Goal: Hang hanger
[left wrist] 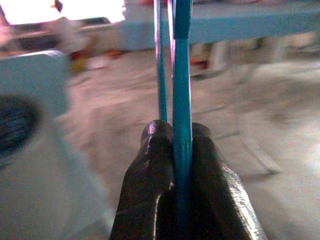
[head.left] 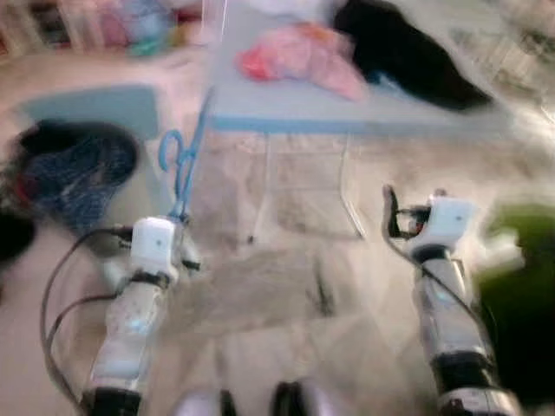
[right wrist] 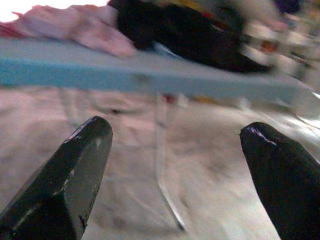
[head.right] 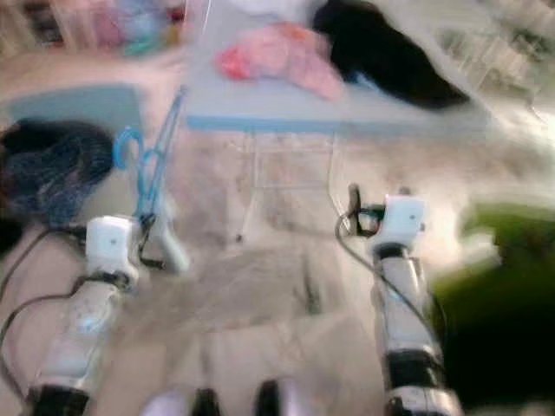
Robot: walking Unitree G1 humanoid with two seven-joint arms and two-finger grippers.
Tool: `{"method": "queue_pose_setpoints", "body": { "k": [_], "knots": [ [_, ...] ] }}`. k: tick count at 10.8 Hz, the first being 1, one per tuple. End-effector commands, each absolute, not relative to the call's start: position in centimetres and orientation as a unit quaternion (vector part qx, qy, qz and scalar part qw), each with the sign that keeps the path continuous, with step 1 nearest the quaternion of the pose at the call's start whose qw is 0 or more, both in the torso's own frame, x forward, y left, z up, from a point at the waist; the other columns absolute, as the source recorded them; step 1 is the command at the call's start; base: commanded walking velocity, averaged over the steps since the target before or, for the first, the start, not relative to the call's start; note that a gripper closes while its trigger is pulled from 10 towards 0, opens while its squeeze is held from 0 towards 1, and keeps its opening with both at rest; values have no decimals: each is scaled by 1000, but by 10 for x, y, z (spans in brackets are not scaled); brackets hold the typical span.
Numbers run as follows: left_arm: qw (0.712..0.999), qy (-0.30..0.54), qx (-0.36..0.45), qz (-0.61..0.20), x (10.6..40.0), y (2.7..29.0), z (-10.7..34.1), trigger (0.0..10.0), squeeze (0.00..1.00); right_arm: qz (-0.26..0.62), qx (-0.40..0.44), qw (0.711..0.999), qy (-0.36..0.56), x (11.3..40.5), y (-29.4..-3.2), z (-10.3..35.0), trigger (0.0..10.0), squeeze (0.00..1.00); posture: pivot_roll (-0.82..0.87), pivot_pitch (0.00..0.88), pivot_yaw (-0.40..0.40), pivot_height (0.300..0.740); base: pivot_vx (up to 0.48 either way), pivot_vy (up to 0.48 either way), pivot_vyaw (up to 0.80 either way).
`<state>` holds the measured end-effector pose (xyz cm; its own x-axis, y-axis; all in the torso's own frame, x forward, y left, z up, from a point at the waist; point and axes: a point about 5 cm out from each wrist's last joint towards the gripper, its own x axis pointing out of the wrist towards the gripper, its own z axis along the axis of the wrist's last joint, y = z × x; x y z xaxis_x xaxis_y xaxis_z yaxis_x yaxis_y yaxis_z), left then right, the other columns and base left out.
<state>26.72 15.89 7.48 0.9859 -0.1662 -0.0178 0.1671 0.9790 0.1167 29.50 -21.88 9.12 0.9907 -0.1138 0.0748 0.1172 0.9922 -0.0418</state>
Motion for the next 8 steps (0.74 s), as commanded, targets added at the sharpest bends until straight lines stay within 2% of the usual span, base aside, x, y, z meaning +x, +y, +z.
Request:
{"method": "queue_pose_setpoints", "body": {
  "k": [1,8],
  "knots": [
    [994,6,63,-86,266,163,75,10000,0,-46,-21,998,-40,297,-214,94,10000,0,51,111,-59,740,0,480,-800],
    [992,8,41,-115,268,158,75,10000,0,-35,-15,999,-34,299,-210,93,10000,0,44,115,-66,740,0,471,-794]
  ]
}}
